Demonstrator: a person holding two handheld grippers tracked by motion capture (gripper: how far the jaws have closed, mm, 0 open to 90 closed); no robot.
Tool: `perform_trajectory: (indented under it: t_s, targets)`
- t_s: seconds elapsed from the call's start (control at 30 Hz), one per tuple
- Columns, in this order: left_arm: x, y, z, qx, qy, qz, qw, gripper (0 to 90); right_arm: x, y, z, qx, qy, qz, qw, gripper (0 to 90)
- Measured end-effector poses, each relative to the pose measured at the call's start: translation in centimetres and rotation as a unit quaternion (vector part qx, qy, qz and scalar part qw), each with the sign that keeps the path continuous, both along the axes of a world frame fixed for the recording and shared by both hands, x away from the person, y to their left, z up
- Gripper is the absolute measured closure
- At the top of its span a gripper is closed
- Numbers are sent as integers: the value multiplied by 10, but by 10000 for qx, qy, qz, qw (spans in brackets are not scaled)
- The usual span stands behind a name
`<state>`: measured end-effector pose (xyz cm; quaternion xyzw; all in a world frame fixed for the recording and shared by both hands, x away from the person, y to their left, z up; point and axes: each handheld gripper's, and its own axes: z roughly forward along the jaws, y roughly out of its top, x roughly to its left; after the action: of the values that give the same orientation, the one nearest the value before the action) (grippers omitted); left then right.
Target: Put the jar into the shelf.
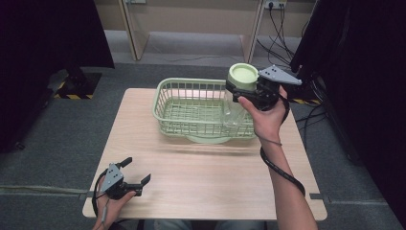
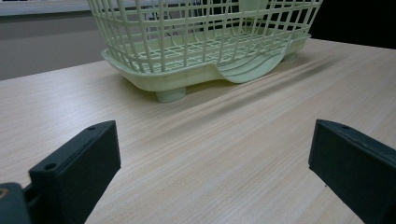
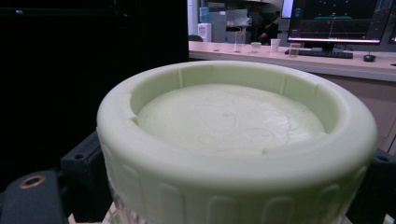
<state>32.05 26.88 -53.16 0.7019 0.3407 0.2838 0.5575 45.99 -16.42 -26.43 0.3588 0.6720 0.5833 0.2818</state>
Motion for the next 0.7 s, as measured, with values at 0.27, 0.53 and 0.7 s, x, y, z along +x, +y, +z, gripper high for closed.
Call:
perform_trajectory:
  t_s: [0.27, 0.53, 0.7]
  targets:
    - [0, 0, 0, -5, -6, -7, 10000, 17, 26, 9, -3, 63, 129, -116, 9998, 114]
    - [0, 1, 0, -10, 2, -13, 10000, 17, 44, 17, -7, 47, 186, -225, 9996, 114]
    - [0, 0, 0, -21, 1, -15, 10000, 17, 57, 24, -13, 19, 278, -231, 9993, 114]
